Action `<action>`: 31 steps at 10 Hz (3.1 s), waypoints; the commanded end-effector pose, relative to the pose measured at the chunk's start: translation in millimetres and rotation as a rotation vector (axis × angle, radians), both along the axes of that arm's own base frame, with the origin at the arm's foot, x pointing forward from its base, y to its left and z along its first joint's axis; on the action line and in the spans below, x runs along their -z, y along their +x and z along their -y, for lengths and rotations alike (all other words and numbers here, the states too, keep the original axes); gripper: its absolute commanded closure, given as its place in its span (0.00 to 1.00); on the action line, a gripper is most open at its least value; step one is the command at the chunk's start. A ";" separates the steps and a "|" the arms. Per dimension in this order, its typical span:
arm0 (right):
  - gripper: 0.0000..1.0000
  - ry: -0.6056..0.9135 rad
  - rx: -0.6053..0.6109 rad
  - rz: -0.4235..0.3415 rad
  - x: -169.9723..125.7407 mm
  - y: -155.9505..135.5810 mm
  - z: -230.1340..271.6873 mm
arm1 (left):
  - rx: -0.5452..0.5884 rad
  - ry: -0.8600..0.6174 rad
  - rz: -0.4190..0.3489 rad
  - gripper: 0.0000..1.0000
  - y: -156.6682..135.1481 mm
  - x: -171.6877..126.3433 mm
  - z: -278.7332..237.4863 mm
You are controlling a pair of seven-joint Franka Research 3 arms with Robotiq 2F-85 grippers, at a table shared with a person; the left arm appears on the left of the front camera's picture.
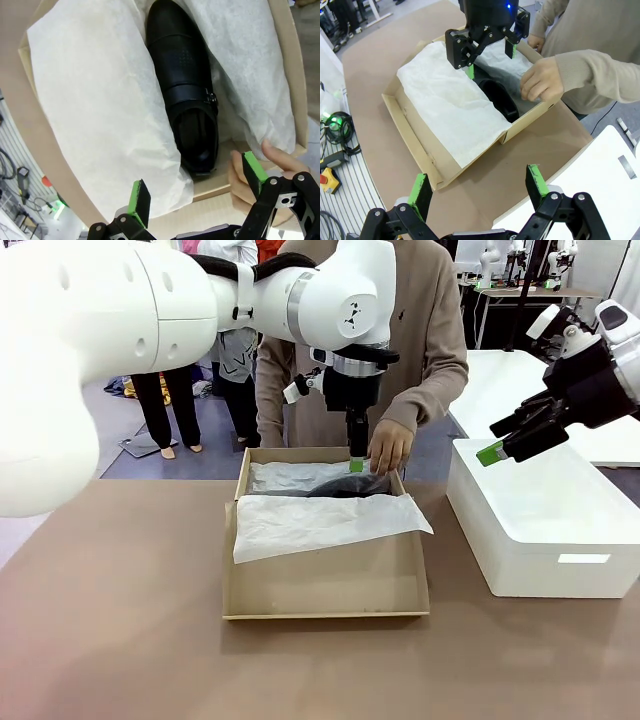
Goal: Pack the shoes into the box.
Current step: Close the Shoes Box.
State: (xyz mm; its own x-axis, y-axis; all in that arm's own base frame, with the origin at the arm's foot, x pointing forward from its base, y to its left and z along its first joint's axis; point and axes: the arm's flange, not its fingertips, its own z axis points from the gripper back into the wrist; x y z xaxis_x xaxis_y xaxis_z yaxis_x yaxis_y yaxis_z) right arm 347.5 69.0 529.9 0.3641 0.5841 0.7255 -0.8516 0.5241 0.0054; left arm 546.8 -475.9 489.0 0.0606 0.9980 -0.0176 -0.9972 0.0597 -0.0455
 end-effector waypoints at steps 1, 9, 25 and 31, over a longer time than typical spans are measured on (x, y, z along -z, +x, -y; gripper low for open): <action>0.00 0.019 -0.024 0.013 1.0 3.2 1.0 | 0.234 0.018 0.041 0.00 -14.8 -16.4 -6.7; 0.00 0.019 -0.024 0.013 1.0 3.2 1.0 | 1.245 -0.011 -0.025 0.00 -35.0 -73.5 -130.6; 0.00 0.019 -0.024 0.013 1.0 3.2 1.0 | 2.045 -0.024 -0.035 0.00 -37.7 -104.9 -216.6; 0.00 0.019 -0.024 0.013 1.0 3.2 1.0 | 2.815 -0.187 0.139 0.00 -29.9 -100.6 -286.1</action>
State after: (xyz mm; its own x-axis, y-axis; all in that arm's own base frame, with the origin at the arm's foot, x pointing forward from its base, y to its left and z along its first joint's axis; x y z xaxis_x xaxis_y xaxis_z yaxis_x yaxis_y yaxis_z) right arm 347.5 69.1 530.0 0.3638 0.5845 0.7253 -0.8517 0.5239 0.0050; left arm 526.4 -207.2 596.6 0.3604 -0.9312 0.0546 0.9250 0.3493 -0.1495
